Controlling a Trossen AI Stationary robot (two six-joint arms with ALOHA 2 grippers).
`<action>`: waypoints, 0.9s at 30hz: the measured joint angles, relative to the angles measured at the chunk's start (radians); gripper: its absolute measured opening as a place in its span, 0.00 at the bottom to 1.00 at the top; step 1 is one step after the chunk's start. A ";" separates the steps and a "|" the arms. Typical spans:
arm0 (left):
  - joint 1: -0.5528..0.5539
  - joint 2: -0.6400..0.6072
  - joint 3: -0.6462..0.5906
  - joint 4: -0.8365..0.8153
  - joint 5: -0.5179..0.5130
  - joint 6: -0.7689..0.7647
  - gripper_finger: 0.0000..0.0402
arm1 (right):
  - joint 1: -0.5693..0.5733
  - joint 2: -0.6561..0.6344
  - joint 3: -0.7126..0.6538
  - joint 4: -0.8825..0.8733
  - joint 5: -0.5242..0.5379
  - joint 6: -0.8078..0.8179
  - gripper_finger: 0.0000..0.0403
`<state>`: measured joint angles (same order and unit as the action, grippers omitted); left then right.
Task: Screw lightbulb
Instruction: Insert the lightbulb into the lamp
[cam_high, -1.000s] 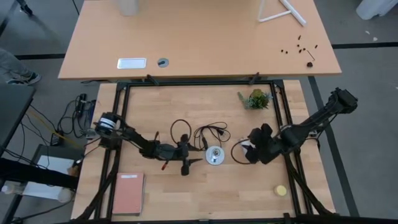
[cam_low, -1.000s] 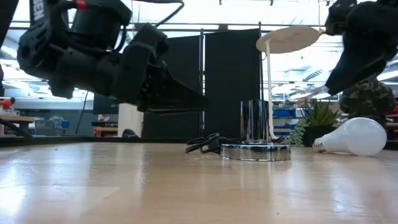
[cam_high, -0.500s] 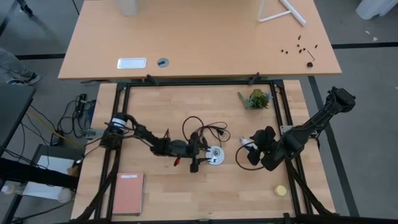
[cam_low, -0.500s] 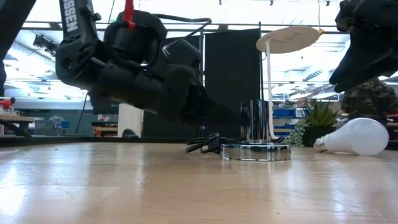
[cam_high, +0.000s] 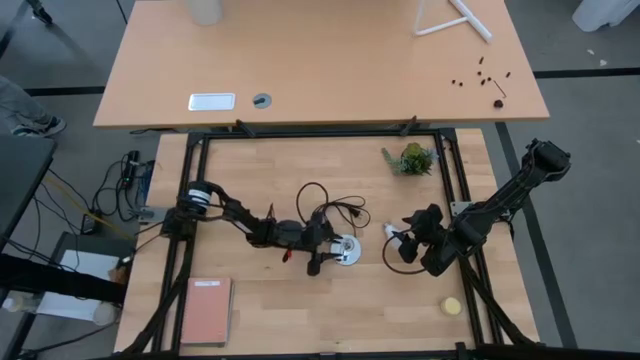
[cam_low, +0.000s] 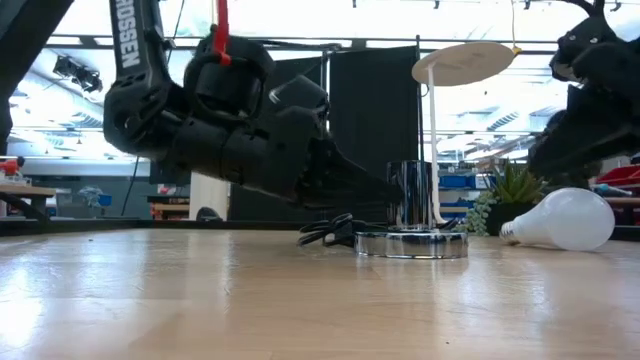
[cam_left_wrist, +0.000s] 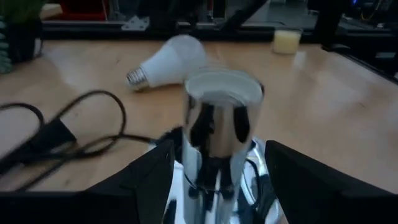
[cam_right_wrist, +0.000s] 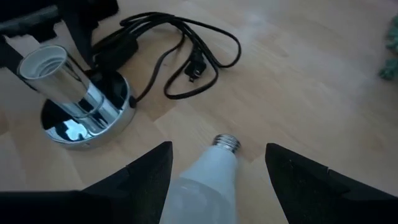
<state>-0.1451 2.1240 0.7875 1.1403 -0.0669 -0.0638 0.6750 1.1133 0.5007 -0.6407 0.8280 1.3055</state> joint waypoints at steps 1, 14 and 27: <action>0.000 0.015 0.007 0.008 -0.003 -0.006 0.64 | 0.000 -0.001 0.000 -0.001 0.002 -0.003 0.66; 0.001 0.061 0.099 -0.047 -0.049 0.016 0.63 | -0.004 0.020 0.004 0.189 -0.029 -0.076 0.65; 0.001 0.061 0.105 -0.072 -0.155 -0.023 0.45 | -0.004 0.297 0.140 0.172 -0.002 -0.051 0.64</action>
<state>-0.1440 2.1849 0.8925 1.0679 -0.2220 -0.0866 0.6712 1.4105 0.6404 -0.4689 0.8265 1.2543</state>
